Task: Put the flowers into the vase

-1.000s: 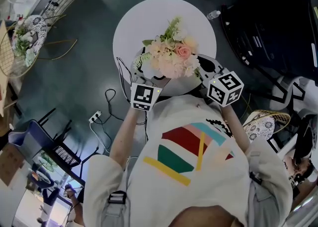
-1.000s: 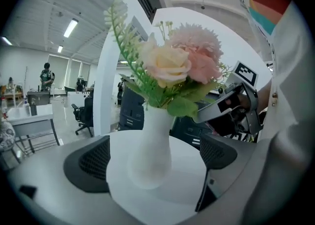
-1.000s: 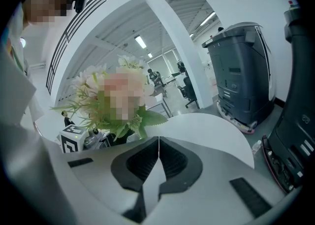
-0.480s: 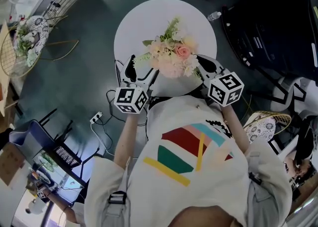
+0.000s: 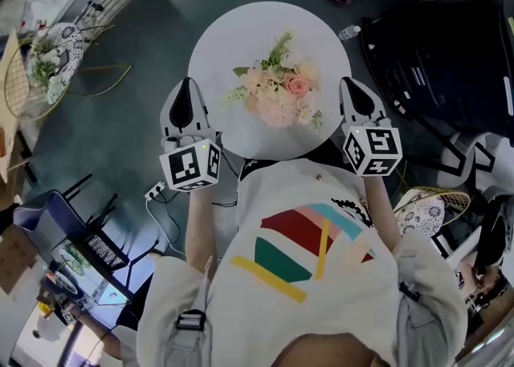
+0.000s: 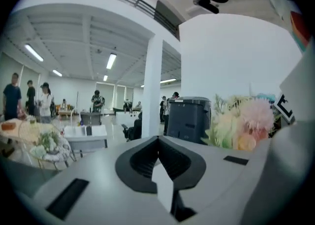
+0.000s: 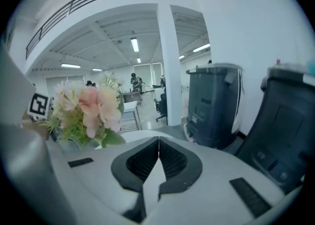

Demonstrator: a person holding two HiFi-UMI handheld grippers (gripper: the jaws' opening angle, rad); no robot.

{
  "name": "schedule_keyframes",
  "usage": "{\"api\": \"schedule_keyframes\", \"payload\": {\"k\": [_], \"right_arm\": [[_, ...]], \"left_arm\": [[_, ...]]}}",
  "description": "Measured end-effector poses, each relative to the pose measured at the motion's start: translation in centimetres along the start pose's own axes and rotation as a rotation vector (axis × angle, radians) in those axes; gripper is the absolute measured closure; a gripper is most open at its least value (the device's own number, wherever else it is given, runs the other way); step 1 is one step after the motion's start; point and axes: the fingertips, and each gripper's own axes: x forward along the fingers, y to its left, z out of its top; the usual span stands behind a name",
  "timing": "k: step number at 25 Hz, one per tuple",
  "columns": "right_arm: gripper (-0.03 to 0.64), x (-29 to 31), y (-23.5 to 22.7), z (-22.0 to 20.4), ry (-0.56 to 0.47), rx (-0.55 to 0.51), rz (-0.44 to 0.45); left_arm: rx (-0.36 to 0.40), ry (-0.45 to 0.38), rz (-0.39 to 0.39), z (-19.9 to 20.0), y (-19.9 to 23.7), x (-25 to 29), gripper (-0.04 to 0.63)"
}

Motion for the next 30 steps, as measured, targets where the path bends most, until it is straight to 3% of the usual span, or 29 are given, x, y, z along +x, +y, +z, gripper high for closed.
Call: {"api": "schedule_keyframes", "payload": {"k": [2,5,11,16,30], "right_arm": [[0.603,-0.9,-0.7,3.6,-0.085,-0.09,-0.063],[0.604,-2.8,-0.3,9.7,-0.242,-0.136,-0.081],[0.604,-6.0,3.0,17.1,-0.467,0.009,0.055],[0.604,-6.4,6.1,17.3,-0.471,-0.016,0.14],[0.604,-6.6,6.2,16.6,-0.467,-0.017,0.123]], "left_arm": [[0.071,-0.071,0.009,4.3,0.0,0.0,0.588],[0.096,-0.168,0.009,10.2,-0.5,-0.6,0.588],[0.045,-0.252,-0.049,16.1,-4.7,-1.3,0.588],[0.061,-0.251,-0.153,16.4,-9.3,-0.6,0.588],[0.053,-0.23,-0.174,16.0,-9.6,-0.2,0.588]]}}
